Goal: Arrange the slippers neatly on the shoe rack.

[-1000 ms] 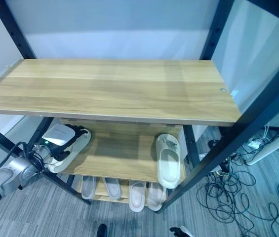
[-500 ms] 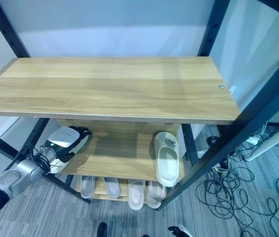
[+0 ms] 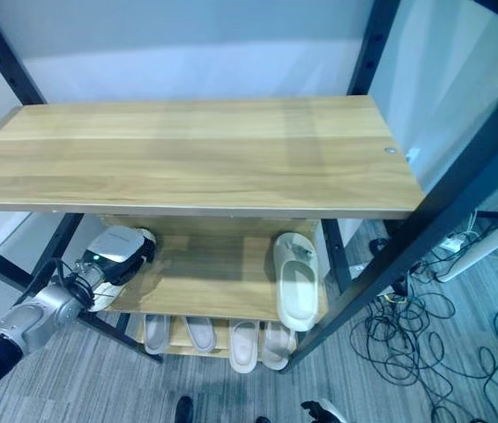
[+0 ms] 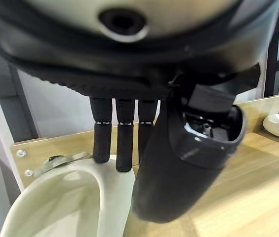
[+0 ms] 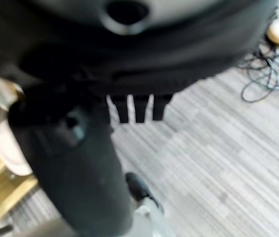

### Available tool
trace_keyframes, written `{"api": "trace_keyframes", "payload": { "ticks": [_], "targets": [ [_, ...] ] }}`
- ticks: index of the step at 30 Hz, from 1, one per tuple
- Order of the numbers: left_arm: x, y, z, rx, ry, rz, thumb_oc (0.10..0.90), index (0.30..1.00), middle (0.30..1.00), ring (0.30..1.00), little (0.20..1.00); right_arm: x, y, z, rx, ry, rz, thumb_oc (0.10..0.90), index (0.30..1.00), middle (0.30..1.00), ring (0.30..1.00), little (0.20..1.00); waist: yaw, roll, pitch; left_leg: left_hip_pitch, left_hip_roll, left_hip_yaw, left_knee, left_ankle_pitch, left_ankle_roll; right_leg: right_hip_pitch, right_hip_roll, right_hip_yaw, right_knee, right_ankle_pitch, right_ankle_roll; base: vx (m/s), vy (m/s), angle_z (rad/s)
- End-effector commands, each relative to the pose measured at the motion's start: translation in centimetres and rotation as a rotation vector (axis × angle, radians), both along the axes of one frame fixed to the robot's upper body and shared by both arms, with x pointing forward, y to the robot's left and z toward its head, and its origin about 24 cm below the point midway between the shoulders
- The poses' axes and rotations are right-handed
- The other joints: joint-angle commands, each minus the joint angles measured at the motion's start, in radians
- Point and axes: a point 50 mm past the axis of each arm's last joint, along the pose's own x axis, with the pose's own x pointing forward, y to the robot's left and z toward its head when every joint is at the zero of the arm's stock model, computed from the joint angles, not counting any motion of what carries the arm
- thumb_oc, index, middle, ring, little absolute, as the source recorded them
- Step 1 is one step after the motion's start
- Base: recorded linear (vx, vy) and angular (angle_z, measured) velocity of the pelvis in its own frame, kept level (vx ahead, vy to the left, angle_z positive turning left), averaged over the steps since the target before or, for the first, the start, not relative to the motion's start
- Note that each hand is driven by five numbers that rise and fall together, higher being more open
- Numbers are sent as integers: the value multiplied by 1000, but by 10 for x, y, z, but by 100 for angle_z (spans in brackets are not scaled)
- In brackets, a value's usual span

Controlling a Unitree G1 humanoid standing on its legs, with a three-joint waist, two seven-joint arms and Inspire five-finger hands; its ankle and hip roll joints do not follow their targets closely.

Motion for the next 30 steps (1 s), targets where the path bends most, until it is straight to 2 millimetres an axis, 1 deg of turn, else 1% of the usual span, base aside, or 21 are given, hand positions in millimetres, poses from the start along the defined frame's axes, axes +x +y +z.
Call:
{"api": "trace_keyframes", "payload": {
  "ticks": [1,5,6,10,12,17,19,21,26,30],
  "targets": [
    [36,4,78,-106,-328,46,400,300,300,300,300,14,-5,6,-26,-61,22,800,900,900,900,900,3,-20,4,61,-81,65,3,-131,44,-66,-24,70,5,-9,75,0,0,0],
    [34,2,82,-125,-341,33,400,300,300,300,300,13,-4,5,-25,-57,20,800,900,900,900,900,4,-17,4,61,-80,64,3,-130,43,-63,-23,70,5,-11,74,0,0,0],
    [33,0,85,-133,-357,22,800,900,900,900,900,13,-3,5,-26,-57,22,800,900,900,900,900,4,-15,6,62,-80,63,3,-130,42,-61,-23,69,5,-12,74,0,0,0],
    [31,-3,90,-108,-377,-13,800,900,900,900,900,12,-2,5,-21,-55,28,800,900,900,900,900,9,-15,4,66,-79,61,3,-130,42,-53,-21,64,5,-14,74,0,0,0],
    [29,0,94,-68,-377,-23,800,900,900,900,900,12,0,4,-13,-51,36,800,900,900,900,900,15,-18,1,70,-77,56,3,-130,40,-48,-19,57,5,-15,73,0,0,0],
    [28,7,92,-21,-359,-11,800,900,900,900,900,13,4,3,-6,-47,55,800,900,900,900,900,24,-26,-2,75,-73,53,3,-129,39,-40,-18,47,5,-16,71,-4,-4,1],
    [26,13,86,2,-336,10,800,900,900,900,900,14,7,3,-1,-45,66,800,900,900,900,900,28,-31,-2,77,-69,51,3,-127,37,-37,-17,41,5,-16,70,-24,-23,5],
    [25,15,85,7,-332,14,800,900,900,900,900,14,7,3,1,-45,68,800,900,900,900,900,30,-31,-2,77,-69,51,3,-126,37,-37,-16,40,5,-17,70,0,0,0],
    [20,32,79,65,-300,65,800,900,900,900,900,13,10,2,5,-37,86,800,900,900,900,900,36,-26,-2,77,-66,51,3,-120,33,-33,-13,34,5,-20,68,0,0,0],
    [22,35,76,88,-285,78,800,900,900,900,900,15,10,2,3,-37,88,800,900,900,900,900,35,-23,1,74,-66,49,3,-117,33,-36,-13,33,5,-18,69,0,0,0]
  ]
}}
